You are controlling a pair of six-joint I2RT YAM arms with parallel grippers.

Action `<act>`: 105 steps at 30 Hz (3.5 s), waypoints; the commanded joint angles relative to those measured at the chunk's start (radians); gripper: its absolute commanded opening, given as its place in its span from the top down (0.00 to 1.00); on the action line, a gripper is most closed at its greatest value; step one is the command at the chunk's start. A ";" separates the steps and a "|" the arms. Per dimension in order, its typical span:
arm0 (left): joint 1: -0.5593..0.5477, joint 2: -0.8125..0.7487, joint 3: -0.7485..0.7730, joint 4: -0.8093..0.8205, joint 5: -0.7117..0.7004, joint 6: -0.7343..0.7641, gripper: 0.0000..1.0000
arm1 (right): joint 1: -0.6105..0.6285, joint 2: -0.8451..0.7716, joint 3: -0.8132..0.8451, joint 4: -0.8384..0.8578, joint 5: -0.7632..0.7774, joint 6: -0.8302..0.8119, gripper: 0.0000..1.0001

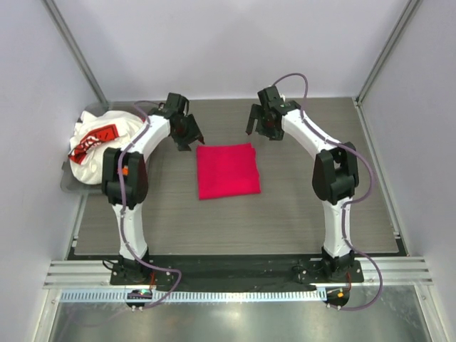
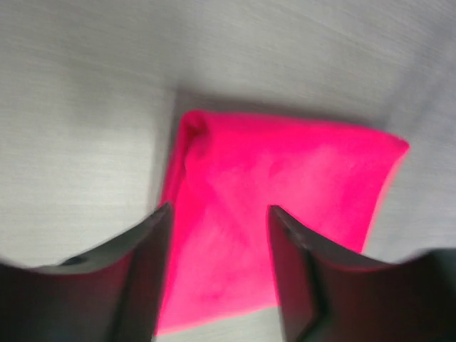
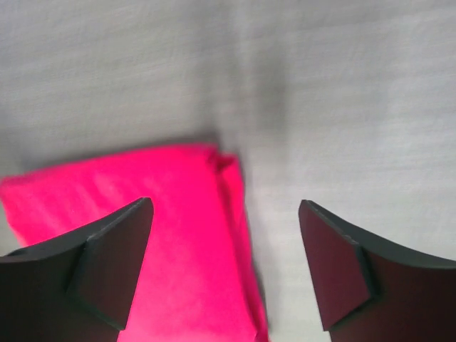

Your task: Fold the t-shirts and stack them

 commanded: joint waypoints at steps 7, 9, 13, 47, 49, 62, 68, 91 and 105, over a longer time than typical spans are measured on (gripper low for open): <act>0.050 0.035 0.294 -0.212 0.049 0.097 0.32 | -0.018 -0.157 -0.003 -0.025 -0.024 -0.037 0.10; 0.041 -0.043 0.156 -0.172 0.051 0.090 0.32 | 0.028 -0.227 -0.109 0.027 -0.079 -0.022 0.11; -0.002 -0.235 -0.082 -0.056 0.073 0.045 0.33 | 0.118 -0.328 -0.349 0.145 -0.177 0.045 0.14; -0.200 -0.384 -0.204 -0.212 -0.094 0.177 0.32 | 0.105 -0.633 -0.811 0.244 -0.210 0.116 0.08; -0.200 -0.419 -0.164 -0.250 -0.103 0.195 0.32 | 0.079 -0.635 -0.783 0.216 -0.171 0.106 0.11; -0.200 -0.884 -0.496 -0.218 -0.220 0.244 0.33 | -0.036 -0.335 -0.625 0.227 -0.199 0.003 0.28; -0.200 -1.033 -0.595 -0.192 -0.251 0.252 0.33 | -0.044 -0.206 -0.565 0.250 -0.231 -0.010 0.41; -0.198 -1.326 -0.721 -0.148 -0.369 0.224 0.26 | -0.259 -0.063 -0.344 0.080 0.116 -0.224 0.99; -0.198 -1.386 -0.739 -0.158 -0.465 0.197 0.23 | -0.426 0.287 0.172 0.113 0.556 -0.426 0.99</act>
